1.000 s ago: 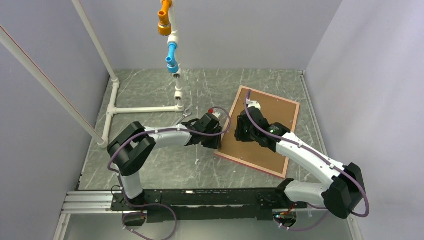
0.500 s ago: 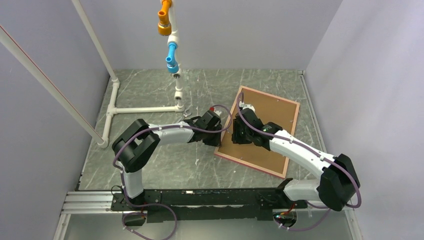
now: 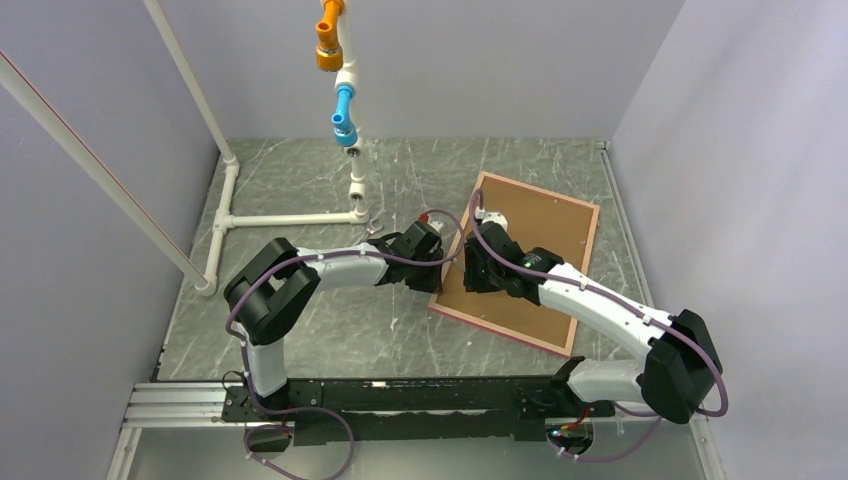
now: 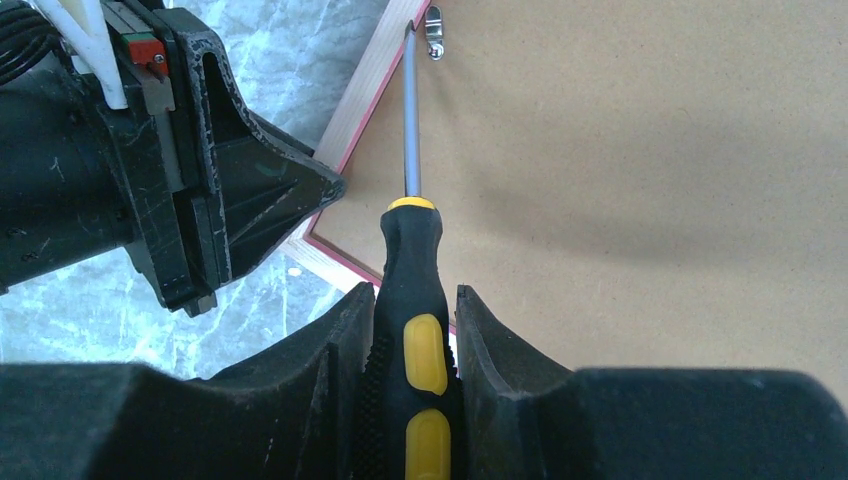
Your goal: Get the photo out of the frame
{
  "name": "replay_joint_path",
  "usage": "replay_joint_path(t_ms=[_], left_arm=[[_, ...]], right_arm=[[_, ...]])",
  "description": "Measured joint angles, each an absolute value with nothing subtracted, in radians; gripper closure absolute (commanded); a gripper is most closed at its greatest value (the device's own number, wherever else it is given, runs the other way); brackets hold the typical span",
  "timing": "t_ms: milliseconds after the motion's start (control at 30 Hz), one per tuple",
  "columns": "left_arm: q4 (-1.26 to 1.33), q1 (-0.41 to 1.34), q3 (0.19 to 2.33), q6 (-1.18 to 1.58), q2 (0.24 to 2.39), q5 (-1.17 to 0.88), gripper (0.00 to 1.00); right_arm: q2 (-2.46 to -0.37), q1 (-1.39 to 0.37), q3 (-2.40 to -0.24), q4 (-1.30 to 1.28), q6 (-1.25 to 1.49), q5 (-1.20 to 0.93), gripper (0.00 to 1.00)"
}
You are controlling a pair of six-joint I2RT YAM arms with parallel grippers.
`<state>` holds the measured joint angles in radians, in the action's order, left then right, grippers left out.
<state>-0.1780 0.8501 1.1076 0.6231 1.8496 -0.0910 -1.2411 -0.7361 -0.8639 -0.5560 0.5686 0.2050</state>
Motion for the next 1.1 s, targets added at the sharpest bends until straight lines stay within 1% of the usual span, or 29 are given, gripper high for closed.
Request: replay_joint_path(t_ms=[367, 467, 567, 833, 900, 1100], left_arm=[[-0.178, 0.850, 1.107, 0.624, 1.850, -0.093, 0.87], [-0.178, 0.850, 1.107, 0.624, 1.850, -0.093, 0.90], [-0.178, 0.850, 1.107, 0.625, 1.850, -0.093, 0.94], [-0.178, 0.850, 1.107, 0.630, 1.850, -0.093, 0.95], [-0.178, 0.850, 1.107, 0.632, 1.850, -0.093, 0.97], [-0.177, 0.850, 1.105, 0.640, 1.850, -0.093, 0.98]], right_arm=[[-1.244, -0.739, -0.864, -0.559, 0.569, 0.208, 1.00], [-1.254, -0.743, -0.864, -0.559, 0.569, 0.210, 1.00], [-1.270, -0.751, -0.865, -0.564, 0.574, 0.239, 1.00], [-1.324, -0.775, -0.872, -0.579, 0.587, 0.301, 1.00], [-1.348, -0.781, -0.888, -0.601, 0.595, 0.334, 1.00], [-1.393, -0.797, -0.931, -0.673, 0.628, 0.405, 1.00]])
